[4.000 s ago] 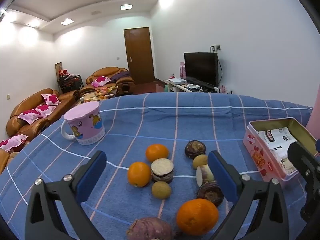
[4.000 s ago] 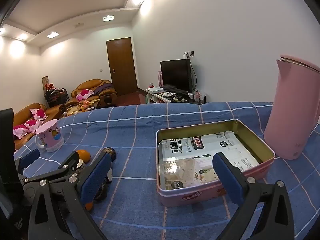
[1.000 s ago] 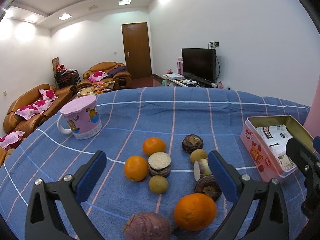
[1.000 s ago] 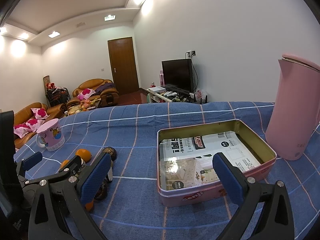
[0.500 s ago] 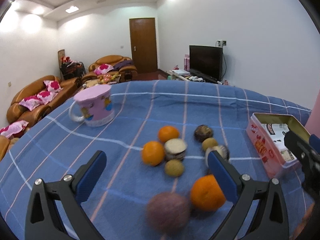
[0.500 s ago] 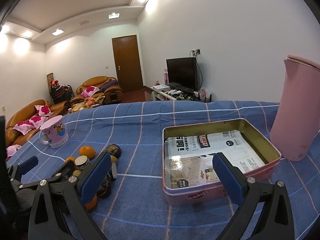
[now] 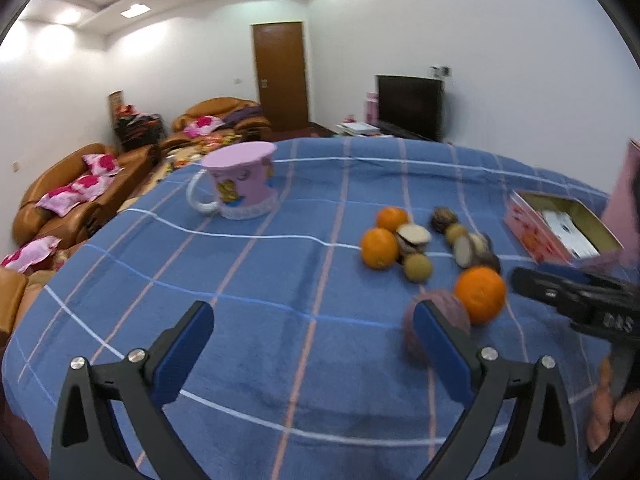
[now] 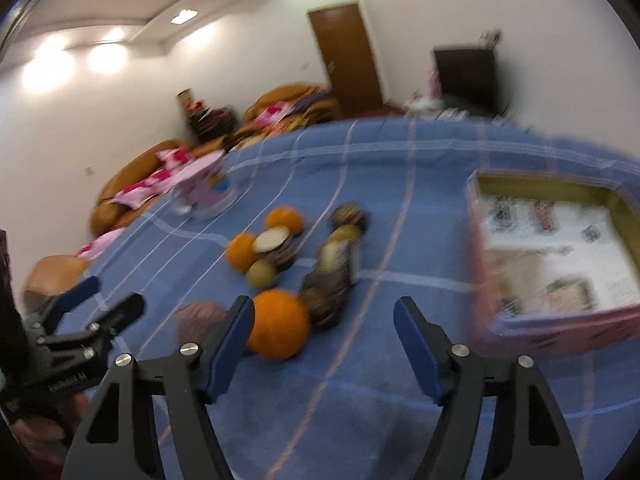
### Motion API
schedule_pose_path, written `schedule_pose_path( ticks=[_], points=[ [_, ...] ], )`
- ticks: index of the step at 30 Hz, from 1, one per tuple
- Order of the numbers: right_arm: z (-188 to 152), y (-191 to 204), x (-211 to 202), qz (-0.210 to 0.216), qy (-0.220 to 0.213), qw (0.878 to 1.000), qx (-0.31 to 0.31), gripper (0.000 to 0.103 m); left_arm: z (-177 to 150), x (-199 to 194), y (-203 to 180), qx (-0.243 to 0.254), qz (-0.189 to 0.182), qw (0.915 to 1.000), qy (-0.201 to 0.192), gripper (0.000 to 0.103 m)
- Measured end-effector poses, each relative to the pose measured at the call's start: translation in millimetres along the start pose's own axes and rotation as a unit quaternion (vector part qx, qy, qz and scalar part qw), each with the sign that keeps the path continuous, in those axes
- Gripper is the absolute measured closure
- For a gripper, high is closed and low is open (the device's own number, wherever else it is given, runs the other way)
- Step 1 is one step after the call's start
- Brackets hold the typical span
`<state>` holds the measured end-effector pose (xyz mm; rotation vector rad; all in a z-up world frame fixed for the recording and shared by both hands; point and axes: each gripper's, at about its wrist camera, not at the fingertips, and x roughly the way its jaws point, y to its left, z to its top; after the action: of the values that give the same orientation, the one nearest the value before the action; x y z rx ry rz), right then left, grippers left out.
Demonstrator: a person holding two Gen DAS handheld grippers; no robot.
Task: Organize fruits
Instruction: 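Grasp the purple root with the left tool while the right tool grasps an orange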
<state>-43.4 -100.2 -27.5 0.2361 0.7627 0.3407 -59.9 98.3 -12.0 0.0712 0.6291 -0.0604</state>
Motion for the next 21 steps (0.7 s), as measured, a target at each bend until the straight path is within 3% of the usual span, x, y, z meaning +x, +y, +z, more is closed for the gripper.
schedule_pose_path(
  ticks=[6,12,14,15,17,21],
  points=[
    [-3.4,-6.5,27.1,0.063,0.040,0.995,0.065,0.032,-7.9,-0.7,-17.1,0.044,-0.030,0.9986,0.006,0.002],
    [1.4,5.6,41.2,0.058,0.056,0.995,0.064,0.034,-12.6,0.5,-28.4,0.071,-0.044,0.9964,0.017,0.002],
    [1.8,11.4,47.4,0.047,0.064,0.996,0.047,0.044,-11.9,1.3,-29.8,0.072,-0.048,0.9960,0.021,0.002],
    [1.4,12.6,48.5,0.054,0.068,0.995,0.045,0.045,-12.1,1.7,-29.8,0.071,-0.050,0.9960,0.024,0.002],
    [0.1,11.7,49.8,0.078,0.078,0.992,0.054,0.058,-11.6,3.2,-32.8,0.071,-0.053,0.9956,0.028,0.002],
    [-2.4,5.3,47.7,0.096,0.094,0.988,0.071,0.059,-10.7,5.3,-40.9,0.078,-0.061,0.9945,0.034,0.002]
  ],
)
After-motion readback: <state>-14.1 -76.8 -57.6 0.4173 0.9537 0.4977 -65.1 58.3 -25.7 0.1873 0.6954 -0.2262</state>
